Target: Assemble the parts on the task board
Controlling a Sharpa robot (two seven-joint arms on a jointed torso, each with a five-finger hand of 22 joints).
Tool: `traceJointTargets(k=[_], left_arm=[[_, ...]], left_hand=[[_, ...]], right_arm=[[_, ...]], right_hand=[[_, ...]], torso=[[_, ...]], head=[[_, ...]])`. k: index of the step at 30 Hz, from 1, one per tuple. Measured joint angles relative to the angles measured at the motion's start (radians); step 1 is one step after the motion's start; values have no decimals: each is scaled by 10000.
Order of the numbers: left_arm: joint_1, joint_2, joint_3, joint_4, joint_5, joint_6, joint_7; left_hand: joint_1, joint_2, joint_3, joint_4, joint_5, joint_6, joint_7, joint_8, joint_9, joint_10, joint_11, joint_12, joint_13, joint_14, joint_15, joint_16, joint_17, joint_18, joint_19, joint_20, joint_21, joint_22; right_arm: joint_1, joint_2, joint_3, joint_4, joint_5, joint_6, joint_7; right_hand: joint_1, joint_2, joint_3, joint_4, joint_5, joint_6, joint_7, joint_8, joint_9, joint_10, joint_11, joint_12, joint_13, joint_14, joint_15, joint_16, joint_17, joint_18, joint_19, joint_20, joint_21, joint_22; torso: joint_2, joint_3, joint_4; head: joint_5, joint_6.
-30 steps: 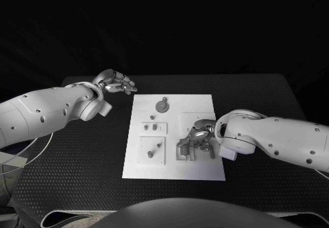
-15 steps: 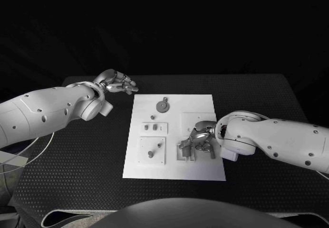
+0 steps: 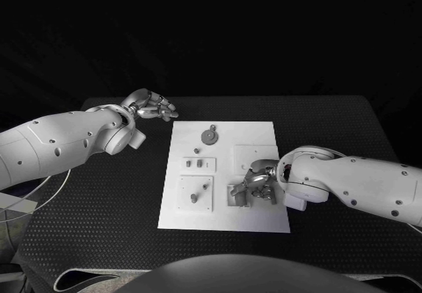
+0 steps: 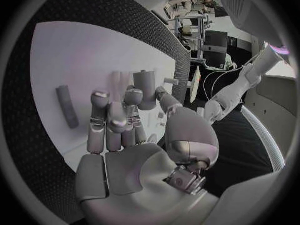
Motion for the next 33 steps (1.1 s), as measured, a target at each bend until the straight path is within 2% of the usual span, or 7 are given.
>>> traceJointTargets(k=[15, 18, 19, 21, 33], left_arm=[[1, -10, 0, 3, 1, 6, -7], [1, -11, 0, 3, 1, 7, -8], [1, -10, 0, 3, 1, 7, -9], [1, -8, 0, 4, 1, 7, -9], [1, -13, 0, 19, 1, 7, -9]], left_hand=[[0, 0, 22, 22, 0, 0, 0, 0, 0, 0, 0, 0, 1, 0, 0, -39, 9, 0, 0, 0, 0, -8], [0, 0, 22, 21, 0, 0, 0, 0, 1, 0, 0, 0, 1, 0, 0, -39, 18, 0, 0, 0, 0, -8], [0, 0, 22, 21, 0, 0, 0, 0, 1, 0, 0, 0, 1, 0, 0, -39, 18, 0, 0, 0, 0, -8], [0, 0, 22, 21, 0, 0, 0, 0, 1, 0, 0, 0, 1, 0, 0, -39, 18, 0, 0, 0, 0, -8], [0, 0, 22, 21, 0, 0, 0, 0, -7, 1, -1, 0, 2, 0, 0, -39, 28, 0, 0, 0, 0, -16]], right_arm=[[-68, 132, 9, -81, 14, -62, 31], [-73, 160, 8, -117, 16, -61, 33], [-73, 175, 8, -136, 16, -60, 33], [-75, 197, 7, -162, 16, -55, 34], [-89, 216, 7, -238, 3, -27, 101]], right_hand=[[-41, 39, 18, 17, 40, 32, 30, 1, -5, -36, 37, 0, -62, -15, -33, -86, -29, -1, -15, 17, -80, 0], [-210, -123, 130, 127, 40, 34, 31, -49, -3, -36, 37, 0, -88, -14, -33, -86, -42, 0, -9, 23, -84, 0], [-337, -249, 588, -249, 40, 50, 46, -47, -3, -36, 37, -1, -96, -13, -33, -86, -42, 0, 19, 51, -123, 0], [-458, -369, 835, -408, 40, 52, 46, -42, -1, -34, 38, 0, -102, -11, -32, -123, -42, 1, 20, 52, -123, 0], [-640, -551, 981, -366, 40, 68, 62, -113, 17, -17, 54, 0, -127, 11, -11, -123, -42, 4, 21, 53, -123, 0]], torso=[[12, -1, 7], [12, -1, 7], [12, 1, 6], [12, 5, 4], [8, 6, 0]], head=[[4, 0], [12, 0], [15, 0], [21, 0], [28, 0]])
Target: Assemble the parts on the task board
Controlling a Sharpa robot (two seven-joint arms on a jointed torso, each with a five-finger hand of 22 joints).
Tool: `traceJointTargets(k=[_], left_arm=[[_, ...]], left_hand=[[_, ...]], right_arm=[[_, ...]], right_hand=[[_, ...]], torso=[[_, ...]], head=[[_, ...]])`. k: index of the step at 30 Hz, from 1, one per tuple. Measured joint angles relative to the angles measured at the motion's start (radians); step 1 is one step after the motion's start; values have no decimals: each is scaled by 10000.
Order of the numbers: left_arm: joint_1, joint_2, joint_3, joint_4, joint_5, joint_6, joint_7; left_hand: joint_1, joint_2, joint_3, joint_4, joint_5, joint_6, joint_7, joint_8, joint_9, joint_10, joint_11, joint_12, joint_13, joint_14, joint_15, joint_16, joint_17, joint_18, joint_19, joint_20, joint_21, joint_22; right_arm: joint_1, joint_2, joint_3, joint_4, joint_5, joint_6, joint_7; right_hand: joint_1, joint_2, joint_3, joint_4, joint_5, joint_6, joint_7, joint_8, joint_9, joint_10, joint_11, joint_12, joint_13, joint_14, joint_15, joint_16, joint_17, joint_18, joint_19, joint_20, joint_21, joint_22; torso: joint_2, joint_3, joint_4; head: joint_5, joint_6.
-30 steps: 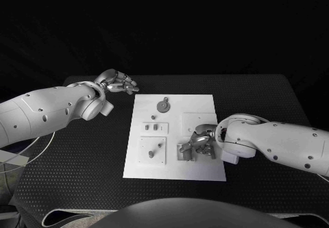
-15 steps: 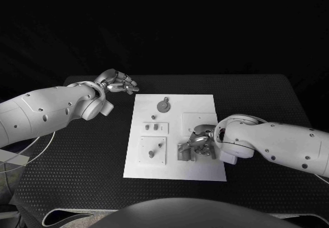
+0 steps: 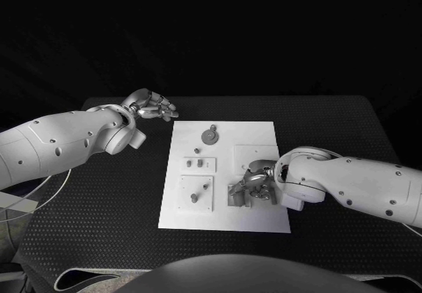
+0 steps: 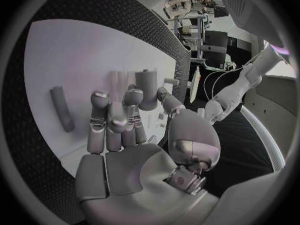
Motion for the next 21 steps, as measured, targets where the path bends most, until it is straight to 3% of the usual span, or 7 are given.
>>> traceJointTargets(k=[12, 21], left_arm=[[0, -2, 0, 5, 0, 2, -4], [0, -12, 1, 21, 1, 4, -7]], left_hand=[[0, 0, 0, 0, 0, 0, 0, 0, 1, 0, 0, 0, 1, 0, 0, 0, 9, -1, 0, 0, 0, 1], [0, 0, 27, 27, 0, 0, 0, 0, 1, 0, 0, 0, 1, 0, 0, 0, 20, -1, 0, 0, 0, -9]], right_arm=[[-7, 1, -5, -41, -24, -47, 26], [-14, 4, -9, -70, -90, -165, 30]], right_hand=[[-500, -263, 57, 420, 1, 6, -6, -91, 34, -76, -5, 0, -24, -27, -25, -40, -9, 81, 0, 1, -78, 0], [-983, -699, 330, 995, 3, 14, -17, -146, 61, -116, 29, 0, -40, -33, -29, -77, -8, 154, -1, 2, -127, 0]], torso=[[-2, 1, -7], [-6, -1, -5]], head=[[-3, 0], [-3, 0]])
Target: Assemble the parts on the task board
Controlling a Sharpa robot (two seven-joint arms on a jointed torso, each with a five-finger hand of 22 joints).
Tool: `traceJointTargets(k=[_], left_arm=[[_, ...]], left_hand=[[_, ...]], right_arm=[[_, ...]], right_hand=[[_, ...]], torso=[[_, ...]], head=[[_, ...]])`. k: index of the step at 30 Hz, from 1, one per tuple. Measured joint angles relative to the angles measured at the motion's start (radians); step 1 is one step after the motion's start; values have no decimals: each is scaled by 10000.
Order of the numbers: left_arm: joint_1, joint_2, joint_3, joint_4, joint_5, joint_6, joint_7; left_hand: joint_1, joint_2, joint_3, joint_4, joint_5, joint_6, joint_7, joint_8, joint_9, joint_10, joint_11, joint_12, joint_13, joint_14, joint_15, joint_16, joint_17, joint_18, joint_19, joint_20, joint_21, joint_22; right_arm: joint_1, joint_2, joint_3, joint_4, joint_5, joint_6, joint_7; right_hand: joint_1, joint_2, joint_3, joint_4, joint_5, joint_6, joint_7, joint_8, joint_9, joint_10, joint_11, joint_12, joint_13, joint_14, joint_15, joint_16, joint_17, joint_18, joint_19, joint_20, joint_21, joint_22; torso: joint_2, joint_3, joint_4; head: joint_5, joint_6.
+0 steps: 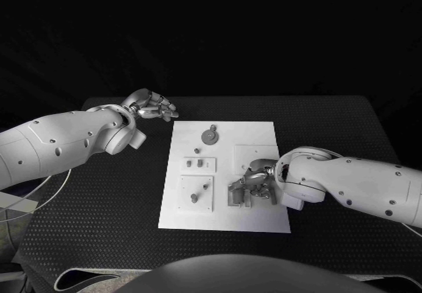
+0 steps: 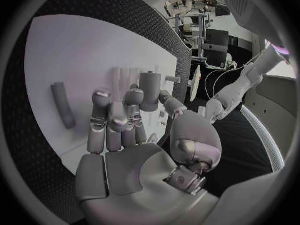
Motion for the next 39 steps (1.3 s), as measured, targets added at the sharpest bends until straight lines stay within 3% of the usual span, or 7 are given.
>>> traceJointTargets(k=[7, 39], left_arm=[[0, 8, 0, -5, 0, 4, -1], [0, -15, -1, -1, 1, 14, -6]], left_hand=[[0, 0, 0, 0, 0, 0, 0, 0, 0, 0, 0, 0, 0, 0, 0, 0, 10, 0, 0, 0, 0, 0], [0, 0, -26, 26, 0, 0, 0, 0, 1, 0, 0, 0, -8, 0, 0, -39, 28, 0, 0, 0, 0, -16]], right_arm=[[5, 13, -1, 6, -60, 20, -2], [6, 41, -35, 36, -238, 41, -26]], right_hand=[[149, -149, 58, -4, 0, -33, 28, 1, 25, -32, -32, 0, 1, -1, 1, 0, 0, 0, 0, 0, 0, 0], [216, -81, 83, -87, -1, -35, -1, -9, 86, -67, 4, 0, 3, -18, 34, 3, 20, 1, -18, 18, 0, 0]], torso=[[-1, 0, -1], [0, 1, 3]], head=[[1, 0], [14, 0]])
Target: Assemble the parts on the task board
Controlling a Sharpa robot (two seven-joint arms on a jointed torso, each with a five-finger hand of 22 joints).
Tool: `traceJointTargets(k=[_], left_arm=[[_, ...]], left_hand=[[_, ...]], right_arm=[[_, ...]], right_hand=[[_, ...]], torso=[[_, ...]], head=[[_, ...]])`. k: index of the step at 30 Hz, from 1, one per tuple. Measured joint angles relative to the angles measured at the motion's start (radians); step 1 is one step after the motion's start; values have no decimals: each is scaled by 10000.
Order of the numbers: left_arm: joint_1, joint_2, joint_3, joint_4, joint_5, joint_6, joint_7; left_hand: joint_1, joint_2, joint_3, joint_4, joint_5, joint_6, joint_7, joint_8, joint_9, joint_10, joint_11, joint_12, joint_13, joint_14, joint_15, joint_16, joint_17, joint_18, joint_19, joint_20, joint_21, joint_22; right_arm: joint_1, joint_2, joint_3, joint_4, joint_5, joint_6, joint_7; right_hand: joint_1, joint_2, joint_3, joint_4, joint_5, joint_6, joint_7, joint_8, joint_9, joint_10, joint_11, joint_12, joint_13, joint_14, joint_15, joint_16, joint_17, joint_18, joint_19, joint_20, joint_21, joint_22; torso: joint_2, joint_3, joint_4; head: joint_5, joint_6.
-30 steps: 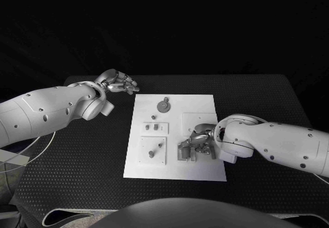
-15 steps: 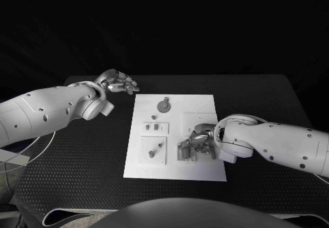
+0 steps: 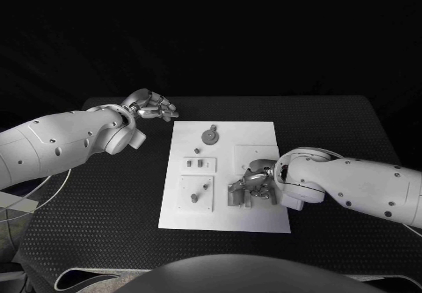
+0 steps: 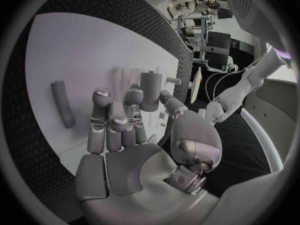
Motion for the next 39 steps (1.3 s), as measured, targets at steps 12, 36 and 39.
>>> traceJointTargets(k=[12, 36, 39], left_arm=[[0, 3, 0, -4, 0, 3, 0], [0, 8, 0, -13, 1, 8, -2], [0, 8, 0, -13, 1, 9, -3]], left_hand=[[0, 0, 0, 0, 0, 0, 0, 0, -8, 0, 0, 0, 1, 0, 0, 0, 12, 0, 0, 0, 0, 1], [0, 0, 0, -1, 0, 0, 0, 0, -7, 0, 0, 0, 2, 0, 0, -38, 29, 0, 0, 0, 0, -7], [0, 0, 0, 0, 0, 0, 0, 0, -6, 0, 0, 0, 2, 0, 0, -38, 39, 0, 0, 0, 0, -7]], right_arm=[[-5, -7, -2, 6, -2, -15, 11], [3, -26, -1, 33, 11, 21, 10], [3, -27, -1, 32, 11, 22, 12]], right_hand=[[-83, -83, -30, 30, 0, -3, 1, 1, 1, 1, 0, 0, -9, -2, 7, 0, 0, 0, 0, 0, 0, 8], [-291, -949, 460, 905, 0, -54, 17, -149, 88, -106, 35, 0, -44, -71, -3, -37, 8, 1, -19, 18, -86, 5], [-291, -949, 482, 927, 0, -54, 17, -153, 88, -106, 35, 0, -44, -71, -2, -37, 7, 1, -19, 18, -85, 5]], torso=[[0, 0, -3], [0, -1, 0], [0, -1, 0]], head=[[-8, 0], [4, 0], [10, 0]])
